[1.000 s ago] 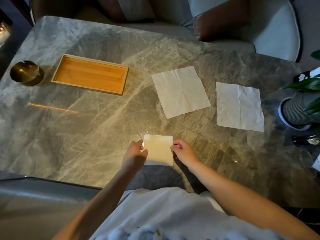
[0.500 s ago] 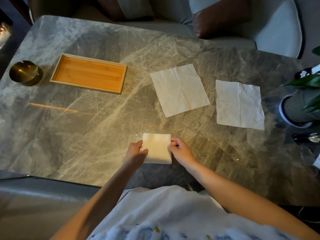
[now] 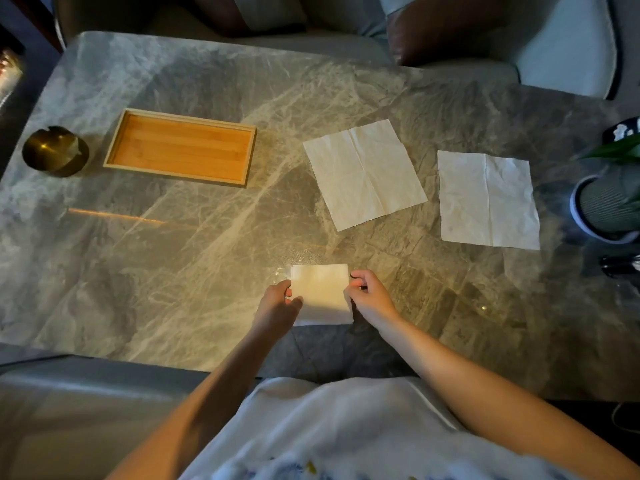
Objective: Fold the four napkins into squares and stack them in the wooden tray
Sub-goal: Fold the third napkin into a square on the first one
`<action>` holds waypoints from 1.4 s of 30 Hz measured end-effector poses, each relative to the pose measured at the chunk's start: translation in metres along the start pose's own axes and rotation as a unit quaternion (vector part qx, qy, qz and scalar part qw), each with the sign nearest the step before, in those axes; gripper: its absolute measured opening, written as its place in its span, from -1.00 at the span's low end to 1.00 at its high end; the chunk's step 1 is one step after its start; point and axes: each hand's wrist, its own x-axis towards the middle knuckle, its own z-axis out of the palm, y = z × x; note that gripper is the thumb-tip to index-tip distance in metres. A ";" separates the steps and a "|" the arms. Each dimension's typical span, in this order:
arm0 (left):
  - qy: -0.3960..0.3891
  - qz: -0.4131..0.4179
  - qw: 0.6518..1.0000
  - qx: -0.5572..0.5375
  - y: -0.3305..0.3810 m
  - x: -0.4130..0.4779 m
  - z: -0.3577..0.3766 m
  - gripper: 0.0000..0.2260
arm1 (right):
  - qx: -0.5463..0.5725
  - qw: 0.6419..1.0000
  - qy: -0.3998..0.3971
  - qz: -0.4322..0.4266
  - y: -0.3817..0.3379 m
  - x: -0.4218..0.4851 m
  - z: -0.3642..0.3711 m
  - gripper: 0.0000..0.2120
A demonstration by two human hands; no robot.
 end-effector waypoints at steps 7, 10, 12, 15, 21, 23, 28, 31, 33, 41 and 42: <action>0.009 0.065 0.997 0.046 -0.001 0.010 -0.020 -0.93 | 0.012 0.999 0.052 -0.006 0.005 0.006 -0.004 -0.73; 0.062 0.131 0.989 0.034 0.005 0.020 -0.030 -0.95 | 0.000 0.996 0.087 -0.034 0.006 0.010 -0.014 -0.77; 0.086 0.155 0.984 0.031 0.012 0.023 -0.033 -0.76 | -0.004 0.994 0.098 -0.041 0.006 0.014 -0.020 -0.76; 0.065 0.211 0.970 0.104 0.033 0.034 -0.034 -0.60 | -0.049 0.992 0.096 -0.060 0.000 0.023 -0.035 -0.72; 0.054 0.303 0.900 0.309 0.078 0.073 -0.027 -0.33 | -0.368 0.910 0.048 -0.185 -0.018 0.048 -0.080 -0.53; 0.043 0.302 0.864 0.400 0.088 0.087 -0.022 -0.30 | -0.470 0.863 0.026 -0.182 -0.025 0.061 -0.097 -0.42; 0.001 0.263 0.849 0.458 0.109 0.119 -0.012 -0.31 | -0.513 0.847 -0.016 -0.138 -0.042 0.096 -0.120 -0.32; -0.005 0.233 0.864 0.446 0.115 0.133 -0.007 -0.31 | -0.528 0.839 -0.024 -0.132 -0.049 0.116 -0.128 -0.31; -0.010 0.217 0.876 0.431 0.115 0.139 -0.005 -0.31 | -0.522 0.842 -0.024 -0.135 -0.053 0.130 -0.134 -0.31; -0.004 0.182 0.897 0.404 0.112 0.147 0.002 -0.29 | -0.494 0.849 0.028 -0.184 -0.047 0.149 -0.140 -0.45; 0.004 0.188 0.895 0.405 0.110 0.146 0.000 -0.29 | -0.489 0.850 0.037 -0.194 -0.044 0.145 -0.140 -0.47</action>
